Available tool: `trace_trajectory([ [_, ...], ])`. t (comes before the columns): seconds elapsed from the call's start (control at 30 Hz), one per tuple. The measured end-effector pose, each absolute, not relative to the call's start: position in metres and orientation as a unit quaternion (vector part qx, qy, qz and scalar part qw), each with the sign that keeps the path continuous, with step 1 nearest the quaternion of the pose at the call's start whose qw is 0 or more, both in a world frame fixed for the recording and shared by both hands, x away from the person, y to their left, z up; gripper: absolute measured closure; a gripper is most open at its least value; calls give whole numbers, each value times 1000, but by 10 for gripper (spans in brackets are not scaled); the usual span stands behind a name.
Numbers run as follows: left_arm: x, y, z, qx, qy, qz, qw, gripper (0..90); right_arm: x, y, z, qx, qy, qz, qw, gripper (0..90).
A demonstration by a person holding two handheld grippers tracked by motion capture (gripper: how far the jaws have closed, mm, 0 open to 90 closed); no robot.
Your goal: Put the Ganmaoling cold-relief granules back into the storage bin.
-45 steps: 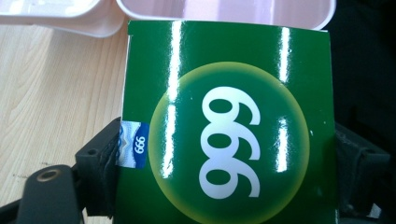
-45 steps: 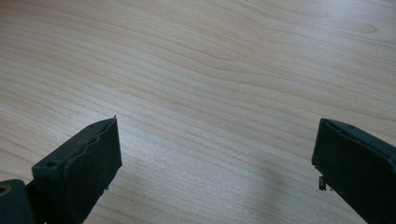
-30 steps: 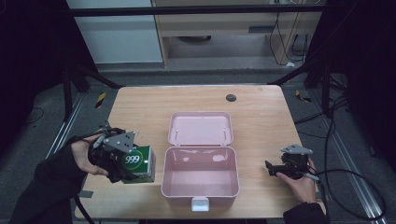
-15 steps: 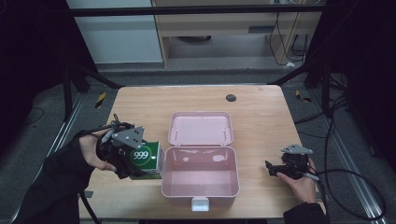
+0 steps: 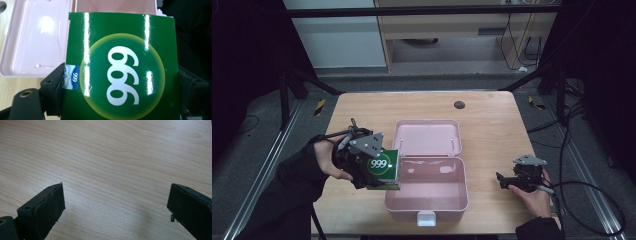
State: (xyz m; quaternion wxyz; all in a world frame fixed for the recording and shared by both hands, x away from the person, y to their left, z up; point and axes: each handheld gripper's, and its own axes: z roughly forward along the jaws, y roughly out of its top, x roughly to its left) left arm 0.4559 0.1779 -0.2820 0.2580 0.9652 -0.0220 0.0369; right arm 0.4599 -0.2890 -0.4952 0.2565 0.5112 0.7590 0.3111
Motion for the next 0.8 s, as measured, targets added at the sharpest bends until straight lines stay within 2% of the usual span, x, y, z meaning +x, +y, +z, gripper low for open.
trace_trajectory([
  [0.47,459,139,-287,962,-51,36,264,146,460,-289,-496,510,761,307,258,18],
  [0.8,463,126,-297,962,-53,36,266,146,460,-289,-497,508,763,305,257,18],
])
